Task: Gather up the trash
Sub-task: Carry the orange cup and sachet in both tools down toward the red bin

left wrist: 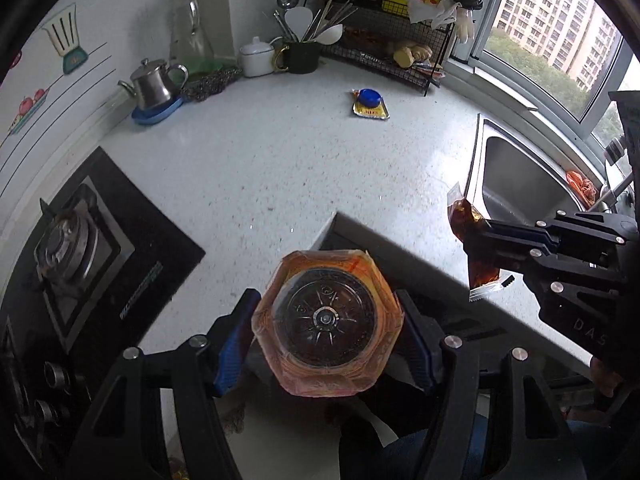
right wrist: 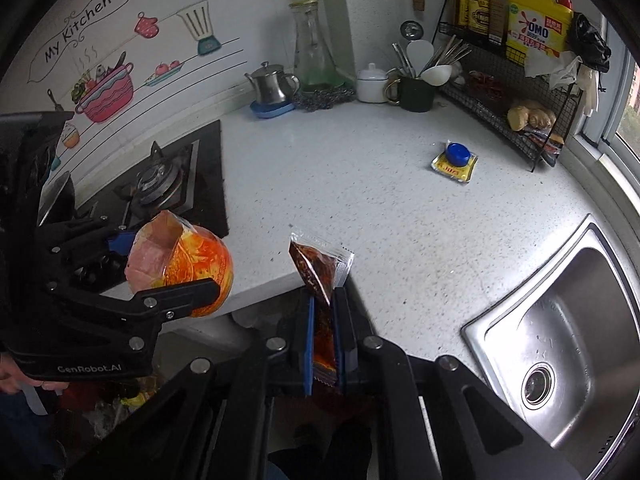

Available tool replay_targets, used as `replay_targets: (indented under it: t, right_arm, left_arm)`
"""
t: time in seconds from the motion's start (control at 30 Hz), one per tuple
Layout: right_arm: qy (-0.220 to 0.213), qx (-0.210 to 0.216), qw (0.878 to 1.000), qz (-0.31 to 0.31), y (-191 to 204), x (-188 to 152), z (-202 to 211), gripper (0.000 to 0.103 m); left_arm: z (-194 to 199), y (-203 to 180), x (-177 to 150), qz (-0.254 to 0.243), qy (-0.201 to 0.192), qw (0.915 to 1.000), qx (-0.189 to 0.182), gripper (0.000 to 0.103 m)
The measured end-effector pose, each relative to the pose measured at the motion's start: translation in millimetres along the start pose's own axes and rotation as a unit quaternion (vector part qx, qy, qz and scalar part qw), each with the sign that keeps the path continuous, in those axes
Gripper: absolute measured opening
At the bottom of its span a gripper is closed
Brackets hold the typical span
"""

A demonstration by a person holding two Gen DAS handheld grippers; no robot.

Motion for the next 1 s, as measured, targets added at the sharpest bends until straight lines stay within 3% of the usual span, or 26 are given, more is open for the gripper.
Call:
replay_targets:
  t: [0.4,0.8,1.0]
  right_arm:
    - [0.081,0.003,0.997,0.012,16,-82,-46,0.007]
    - [0.148,-0.007,0.989,0.007,-8,-140,-126,0.007]
    - [0.167,-0.012,0.986,-0.007,-32,-164,-180,0.007]
  left_arm:
    - [-50,-11,-94,0.053,0.070,0.9956,-0.035,0.064]
    - [-149,-32,-147,0.071,0.130,0.9868,-0.066,0.064]
    - [-218,-28,-172,0.084,0.157,0.9818,-0.067,0.064]
Point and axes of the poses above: each gripper's, at about its wrist camera, not at the fingertips, and z roughly against the way its jaws point, y to its left, x to its top, the point moved 5 cm from there along -z, roughly the way its jaws point, and after that the axes turned 11 degrees about -z, right-handed, at the moved point
